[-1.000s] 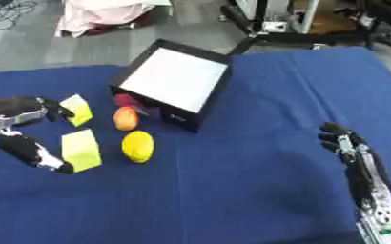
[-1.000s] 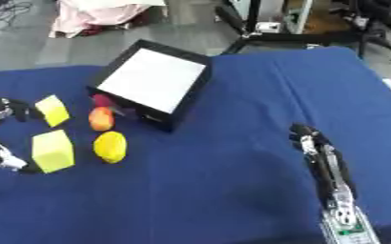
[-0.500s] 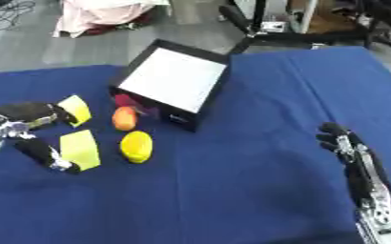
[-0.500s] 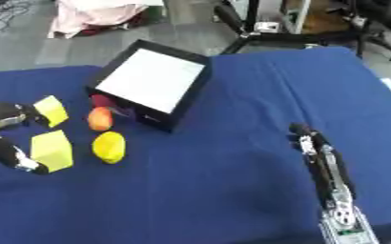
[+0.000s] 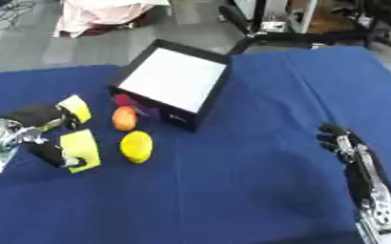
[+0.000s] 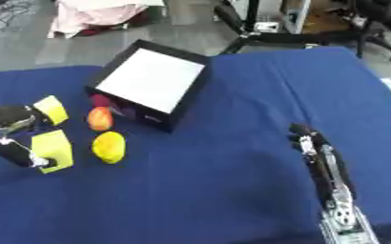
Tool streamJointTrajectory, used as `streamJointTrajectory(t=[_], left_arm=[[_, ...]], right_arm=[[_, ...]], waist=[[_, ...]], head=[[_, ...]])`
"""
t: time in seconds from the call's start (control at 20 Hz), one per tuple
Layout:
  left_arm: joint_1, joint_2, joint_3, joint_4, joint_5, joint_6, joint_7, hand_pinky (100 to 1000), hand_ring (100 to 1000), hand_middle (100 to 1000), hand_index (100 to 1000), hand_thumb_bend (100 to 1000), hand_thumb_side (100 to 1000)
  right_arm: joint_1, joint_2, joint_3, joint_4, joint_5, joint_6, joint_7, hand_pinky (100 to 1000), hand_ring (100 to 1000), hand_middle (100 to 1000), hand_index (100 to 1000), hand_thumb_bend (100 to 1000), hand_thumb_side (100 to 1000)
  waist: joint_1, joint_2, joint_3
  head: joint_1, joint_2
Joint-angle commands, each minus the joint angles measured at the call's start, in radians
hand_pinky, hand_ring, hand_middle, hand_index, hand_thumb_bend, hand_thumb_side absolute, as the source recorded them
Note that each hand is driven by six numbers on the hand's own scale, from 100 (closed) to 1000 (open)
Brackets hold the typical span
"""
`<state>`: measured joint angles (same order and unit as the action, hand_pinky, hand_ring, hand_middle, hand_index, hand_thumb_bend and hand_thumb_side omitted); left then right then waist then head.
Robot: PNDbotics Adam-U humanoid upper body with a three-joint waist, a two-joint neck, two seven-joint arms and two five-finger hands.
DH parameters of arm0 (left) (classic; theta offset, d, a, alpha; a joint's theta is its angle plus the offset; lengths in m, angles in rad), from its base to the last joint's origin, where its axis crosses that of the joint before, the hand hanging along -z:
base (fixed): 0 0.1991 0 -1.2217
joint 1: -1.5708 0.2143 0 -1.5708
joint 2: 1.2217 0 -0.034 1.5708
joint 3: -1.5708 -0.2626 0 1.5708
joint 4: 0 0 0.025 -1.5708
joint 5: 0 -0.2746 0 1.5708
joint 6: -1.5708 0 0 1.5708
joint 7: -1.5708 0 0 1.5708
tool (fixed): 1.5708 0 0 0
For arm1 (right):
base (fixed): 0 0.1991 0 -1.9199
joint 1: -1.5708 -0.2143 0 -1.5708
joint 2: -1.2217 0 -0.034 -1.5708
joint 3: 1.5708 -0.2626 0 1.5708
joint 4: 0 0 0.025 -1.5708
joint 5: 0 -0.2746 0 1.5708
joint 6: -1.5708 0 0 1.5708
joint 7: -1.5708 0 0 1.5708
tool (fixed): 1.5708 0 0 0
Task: Pick up objects on the table and place them in the box.
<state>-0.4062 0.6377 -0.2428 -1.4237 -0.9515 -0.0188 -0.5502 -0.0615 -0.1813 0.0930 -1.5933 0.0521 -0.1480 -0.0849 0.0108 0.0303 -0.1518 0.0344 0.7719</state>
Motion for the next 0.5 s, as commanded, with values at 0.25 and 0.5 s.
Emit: streamJointTrajectory(t=[0.25,0.5], left_arm=[[-0.017,0.026,0.021,-0.027,0.021,-0.018,0.010,549,314,275,490,340,177],[-0.041,0.053,0.057,-0.121,0.099,-0.016,-0.001,551,310,263,483,305,193]], right_arm=[[-0.010,-0.016,-0.001,-0.012,-0.003,-0.002,0.003,834,795,766,803,100,883],[-0.009,-0.017,-0.003,-0.011,-0.002,-0.001,0.002,835,795,766,802,100,884]], waist=[[0.007,-0.004,0.000],[0.007,-0.005,0.003]], head=[[-0.004,-0.002],[-0.008,-0.002]])
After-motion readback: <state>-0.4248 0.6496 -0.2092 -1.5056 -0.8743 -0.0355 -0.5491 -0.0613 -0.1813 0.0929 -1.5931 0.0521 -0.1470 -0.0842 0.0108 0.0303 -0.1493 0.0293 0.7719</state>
